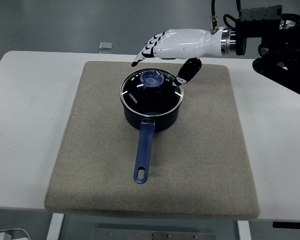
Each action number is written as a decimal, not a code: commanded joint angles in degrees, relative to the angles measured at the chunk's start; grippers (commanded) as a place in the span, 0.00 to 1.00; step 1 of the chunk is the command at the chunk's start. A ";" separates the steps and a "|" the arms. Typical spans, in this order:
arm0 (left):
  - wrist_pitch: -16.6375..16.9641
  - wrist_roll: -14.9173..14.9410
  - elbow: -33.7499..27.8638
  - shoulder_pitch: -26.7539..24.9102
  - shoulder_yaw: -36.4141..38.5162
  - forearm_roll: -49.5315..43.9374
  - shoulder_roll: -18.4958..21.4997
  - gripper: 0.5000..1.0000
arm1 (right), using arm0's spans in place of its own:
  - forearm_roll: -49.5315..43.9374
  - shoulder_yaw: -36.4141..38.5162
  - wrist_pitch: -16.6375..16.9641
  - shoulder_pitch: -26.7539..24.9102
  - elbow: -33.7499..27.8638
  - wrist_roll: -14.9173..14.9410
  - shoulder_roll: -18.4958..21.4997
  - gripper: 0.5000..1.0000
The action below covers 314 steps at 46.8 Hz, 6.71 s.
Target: Lift the pot lid and place it to the right of the pot.
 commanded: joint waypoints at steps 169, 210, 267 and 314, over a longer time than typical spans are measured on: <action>0.00 -0.01 0.00 -0.01 0.01 0.00 0.00 1.00 | -8.67 -10.12 -14.88 -1.33 -12.32 0.00 9.84 0.81; -0.09 -0.01 0.00 -0.01 0.01 0.00 0.00 1.00 | -8.58 -10.82 -11.72 -1.24 -12.05 0.00 9.93 0.05; 0.00 -0.01 0.00 -0.01 0.01 0.00 0.00 1.00 | -8.67 -10.91 -7.59 2.54 -12.49 0.00 11.16 0.00; 0.00 -0.01 0.00 -0.01 0.01 0.00 0.00 1.00 | -8.14 -11.61 -7.50 5.62 -19.17 0.00 10.36 0.00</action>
